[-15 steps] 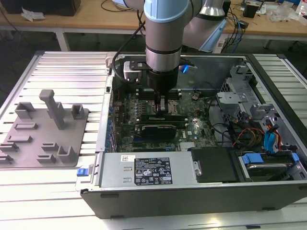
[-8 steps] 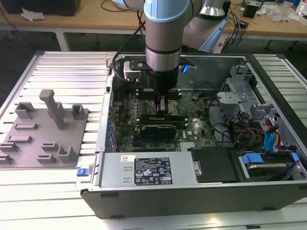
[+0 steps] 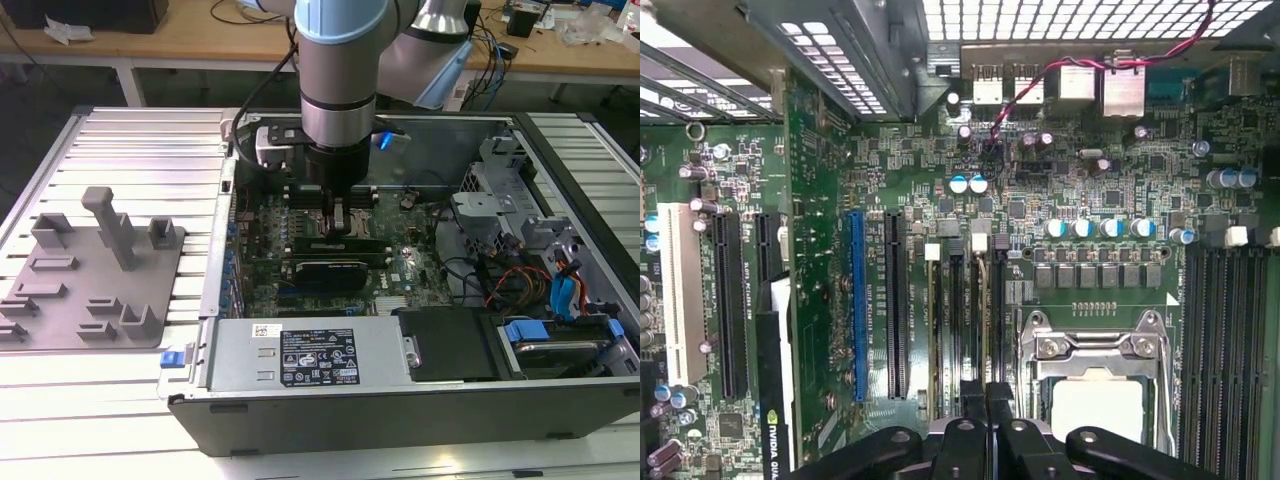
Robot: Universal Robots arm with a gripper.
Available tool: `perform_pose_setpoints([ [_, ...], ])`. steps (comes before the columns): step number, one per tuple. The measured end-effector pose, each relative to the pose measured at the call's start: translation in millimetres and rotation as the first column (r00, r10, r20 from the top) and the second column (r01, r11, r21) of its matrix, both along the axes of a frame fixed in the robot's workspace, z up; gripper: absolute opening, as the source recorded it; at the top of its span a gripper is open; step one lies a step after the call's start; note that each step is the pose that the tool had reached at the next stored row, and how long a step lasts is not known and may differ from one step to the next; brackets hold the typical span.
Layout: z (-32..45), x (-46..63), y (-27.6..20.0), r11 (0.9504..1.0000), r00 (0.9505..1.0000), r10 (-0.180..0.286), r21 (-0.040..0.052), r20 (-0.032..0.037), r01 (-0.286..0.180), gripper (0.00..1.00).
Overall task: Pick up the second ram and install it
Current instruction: 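Insert the second ram into the second slot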
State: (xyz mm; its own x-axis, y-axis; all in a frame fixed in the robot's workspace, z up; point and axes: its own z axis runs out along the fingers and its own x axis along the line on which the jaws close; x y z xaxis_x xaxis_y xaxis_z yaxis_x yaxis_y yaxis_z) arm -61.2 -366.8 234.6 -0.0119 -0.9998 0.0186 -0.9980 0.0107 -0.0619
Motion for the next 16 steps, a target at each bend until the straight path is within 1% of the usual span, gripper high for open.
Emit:
perform_pose_setpoints([
  [5,0.3,-0.6,0.0,1.0000,1.0000,0.000,0.0001,0.0005,0.000,0.09],
  [7,3.7,-0.6,0.0,1.0000,1.0000,0.000,0.0001,0.0005,0.000,0.09],
  [13,6.1,-0.6,0.1,1.0000,1.0000,0.000,0.0003,0.0007,0.000,0.09],
  [14,6.1,-0.6,0.0,1.0000,1.0000,0.000,0.0003,0.0017,0.000,0.09],
  [15,6.0,-0.7,0.0,1.0000,0.9999,0.000,-0.0001,0.0137,0.000,0.09],
  [16,5.8,-1.0,0.0,1.0000,0.9996,0.000,0.0001,0.0281,0.000,0.09],
])
